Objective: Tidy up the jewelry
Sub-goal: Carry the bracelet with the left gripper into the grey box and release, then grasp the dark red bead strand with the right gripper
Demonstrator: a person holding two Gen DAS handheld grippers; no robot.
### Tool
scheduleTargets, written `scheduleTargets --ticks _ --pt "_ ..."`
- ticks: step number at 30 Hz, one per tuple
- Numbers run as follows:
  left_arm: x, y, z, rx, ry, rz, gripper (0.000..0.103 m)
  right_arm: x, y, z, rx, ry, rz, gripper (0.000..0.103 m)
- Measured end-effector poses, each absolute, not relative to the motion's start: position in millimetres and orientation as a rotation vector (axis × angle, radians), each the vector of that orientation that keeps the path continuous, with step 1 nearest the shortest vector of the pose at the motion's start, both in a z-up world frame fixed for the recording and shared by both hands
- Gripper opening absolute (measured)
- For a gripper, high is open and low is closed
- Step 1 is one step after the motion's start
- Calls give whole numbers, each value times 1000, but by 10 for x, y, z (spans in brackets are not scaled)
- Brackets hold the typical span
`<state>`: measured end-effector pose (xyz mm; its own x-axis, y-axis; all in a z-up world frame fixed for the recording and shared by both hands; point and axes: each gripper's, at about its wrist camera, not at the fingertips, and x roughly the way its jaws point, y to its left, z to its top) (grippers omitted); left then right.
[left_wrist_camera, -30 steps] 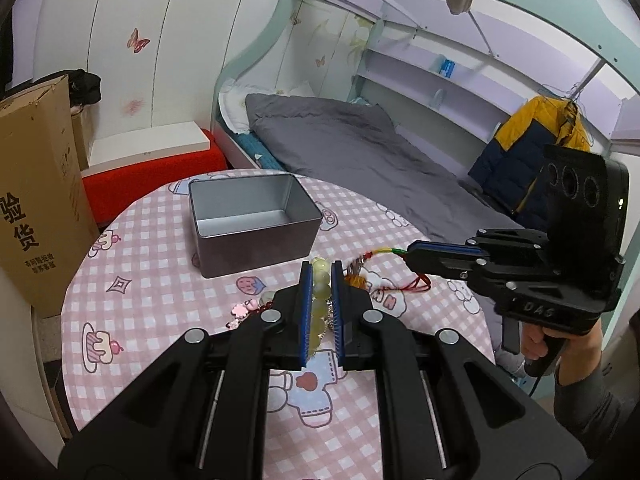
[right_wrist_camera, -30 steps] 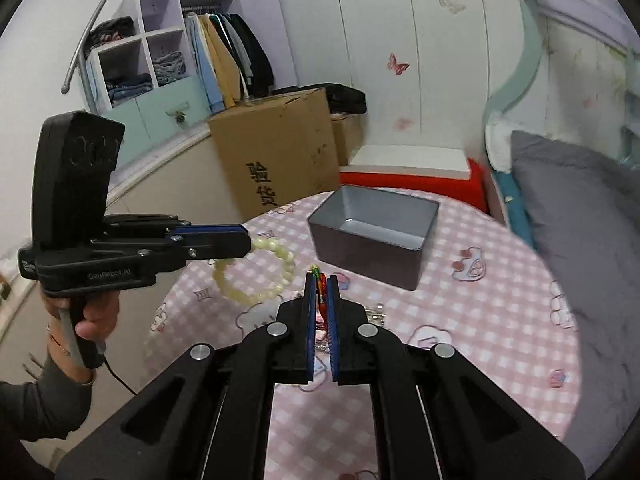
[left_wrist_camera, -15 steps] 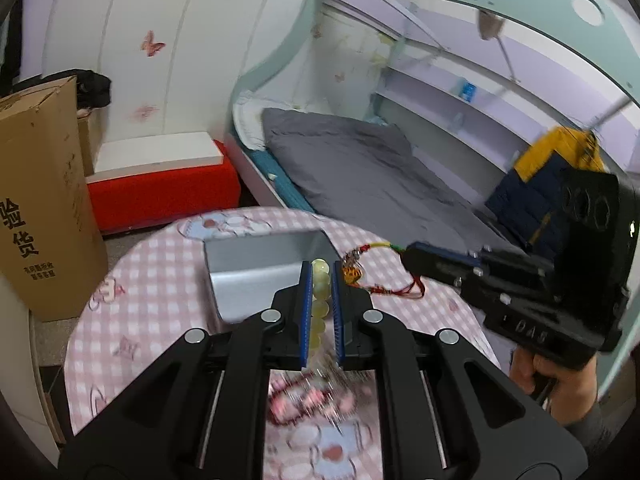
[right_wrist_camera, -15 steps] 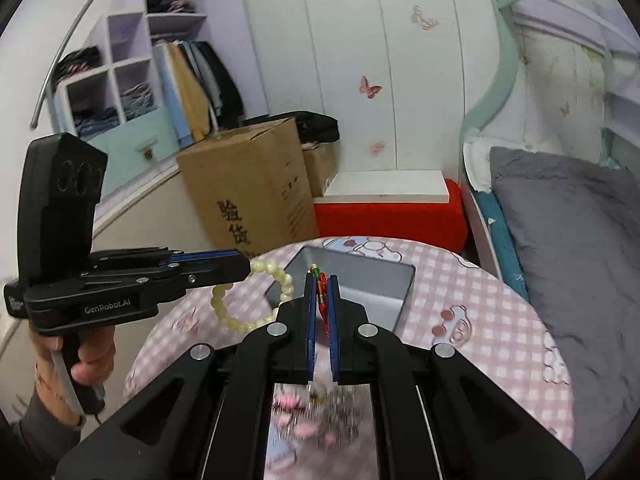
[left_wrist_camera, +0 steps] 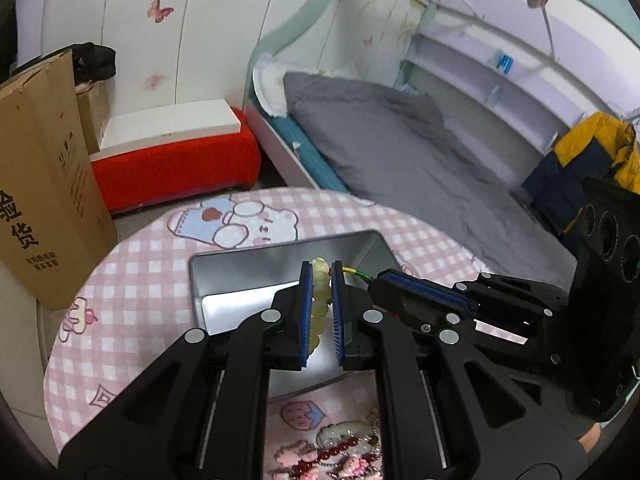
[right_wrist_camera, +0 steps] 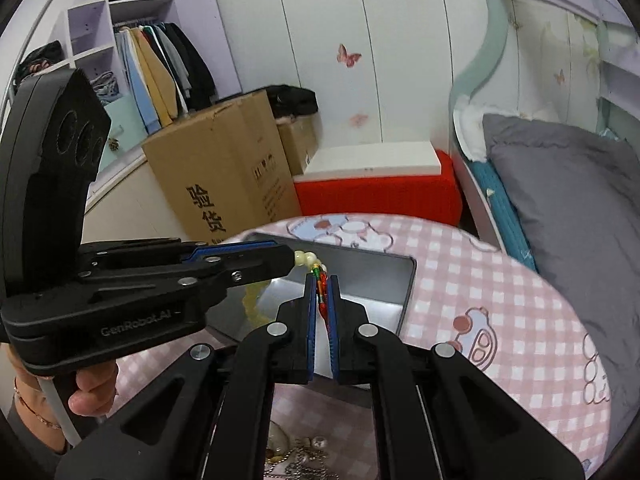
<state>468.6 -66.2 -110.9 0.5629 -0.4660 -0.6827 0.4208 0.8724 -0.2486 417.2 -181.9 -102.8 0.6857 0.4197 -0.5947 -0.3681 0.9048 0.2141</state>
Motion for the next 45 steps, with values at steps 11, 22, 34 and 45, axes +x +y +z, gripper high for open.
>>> scheduleTargets --ticks 11,22,34,45 --pt "4695 -661 -1218 -56 890 -508 12 4127 -1829 -1078 85 718 455 11" --pt "4363 -560 -992 -53 843 -517 49 3805 -1955 -854 79 677 446 19" --pt "3681 -363 -990 1 805 -529 49 3259 -1947 -875 55 686 461 23" --pt "3539 -30 -1360 -85 878 -493 49 3079 -2004 -1156 61 750 432 24"
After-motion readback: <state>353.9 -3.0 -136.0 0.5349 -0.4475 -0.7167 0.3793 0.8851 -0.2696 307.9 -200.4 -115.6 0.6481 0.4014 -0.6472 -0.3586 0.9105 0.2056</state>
